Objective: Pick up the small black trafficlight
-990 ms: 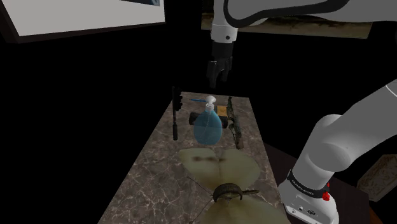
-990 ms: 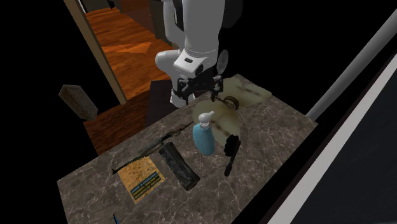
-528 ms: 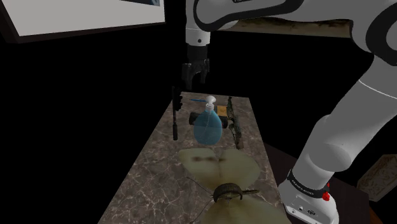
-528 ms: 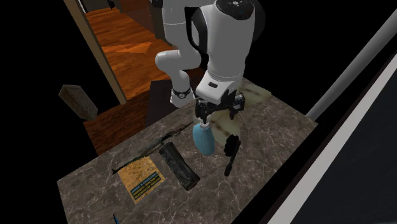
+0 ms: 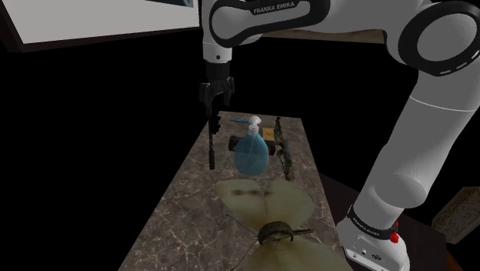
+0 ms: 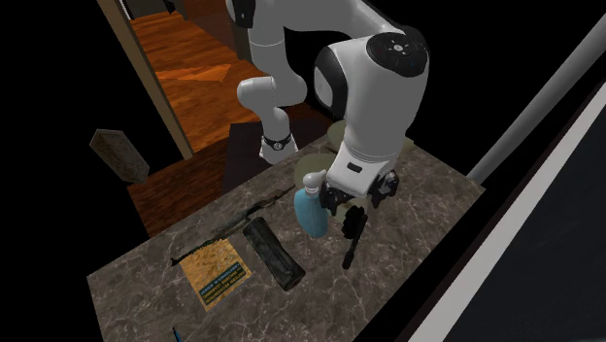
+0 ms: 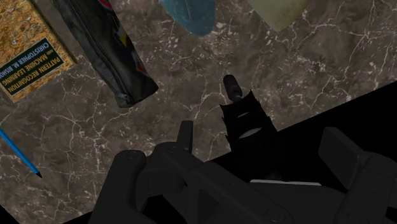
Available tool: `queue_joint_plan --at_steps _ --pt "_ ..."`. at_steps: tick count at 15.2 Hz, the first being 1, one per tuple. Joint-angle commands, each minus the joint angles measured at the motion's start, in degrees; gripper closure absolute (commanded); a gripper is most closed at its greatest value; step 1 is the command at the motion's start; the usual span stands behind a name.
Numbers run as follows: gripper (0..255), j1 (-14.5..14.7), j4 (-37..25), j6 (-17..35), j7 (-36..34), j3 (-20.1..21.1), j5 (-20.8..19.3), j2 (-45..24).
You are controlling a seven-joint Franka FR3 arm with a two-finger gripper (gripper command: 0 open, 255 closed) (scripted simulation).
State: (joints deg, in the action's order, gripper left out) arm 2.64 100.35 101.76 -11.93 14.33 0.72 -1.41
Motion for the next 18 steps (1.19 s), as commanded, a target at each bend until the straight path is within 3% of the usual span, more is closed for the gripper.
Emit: queue_joint_plan --at_steps 1,6,7,18 --pt "0 0.0 1.55 1.6 0.02 0.0 0.02 -0.02" --pt "0 0.01 4.13 4.32 0.03 0.0 -0.01 -0.18" --pt "255 0.02 3.85 4.22 -0.01 0.02 -0.05 -0.35" --pt "255 0.0 2.73 2.8 0.03 0.0 0.01 -0.06"
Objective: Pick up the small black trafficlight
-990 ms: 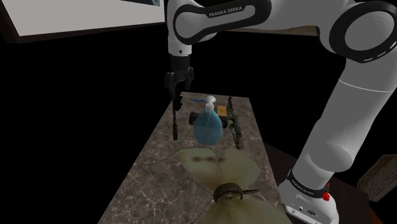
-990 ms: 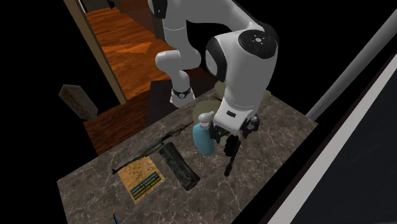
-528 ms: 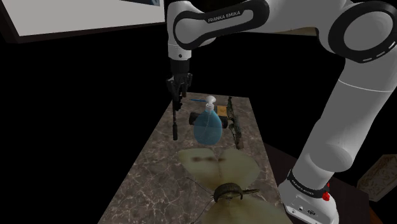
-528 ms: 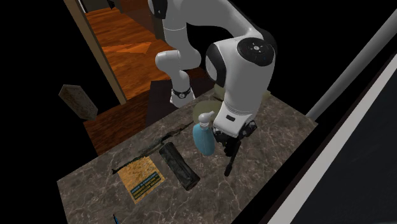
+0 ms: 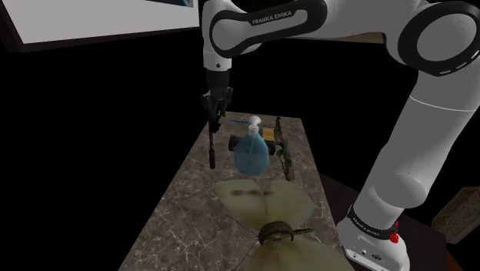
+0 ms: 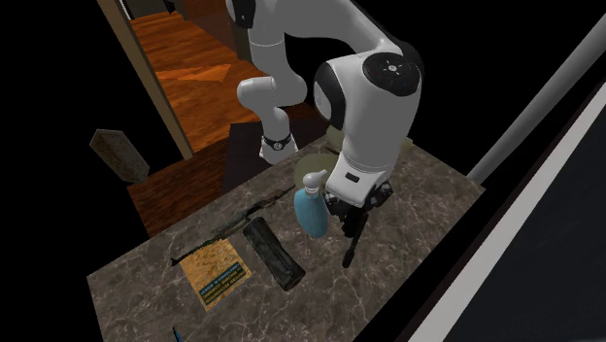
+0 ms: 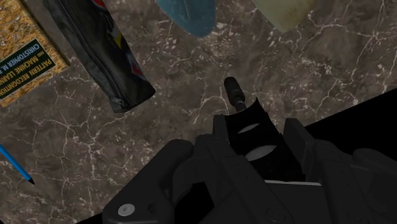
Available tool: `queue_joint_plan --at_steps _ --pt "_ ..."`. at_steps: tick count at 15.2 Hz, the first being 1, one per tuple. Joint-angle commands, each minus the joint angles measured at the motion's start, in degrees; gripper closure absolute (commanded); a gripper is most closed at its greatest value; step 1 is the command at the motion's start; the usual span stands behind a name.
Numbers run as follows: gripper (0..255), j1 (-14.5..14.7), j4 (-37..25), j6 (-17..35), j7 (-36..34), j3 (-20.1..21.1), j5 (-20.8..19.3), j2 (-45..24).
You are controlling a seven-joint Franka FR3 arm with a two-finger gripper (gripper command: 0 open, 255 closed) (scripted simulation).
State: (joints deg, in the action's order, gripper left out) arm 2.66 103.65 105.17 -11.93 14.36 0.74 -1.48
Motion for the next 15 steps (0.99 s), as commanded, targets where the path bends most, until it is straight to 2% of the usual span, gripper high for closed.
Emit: queue_joint_plan --at_steps 1,13,15 --pt "255 -0.03 -1.32 -1.37 0.03 -0.03 0.0 0.03" --pt "255 0.04 -11.37 -10.78 -0.23 0.03 -0.18 -0.63" --pt "255 0.05 -11.51 -10.9 -0.24 0.03 -0.19 -0.65"
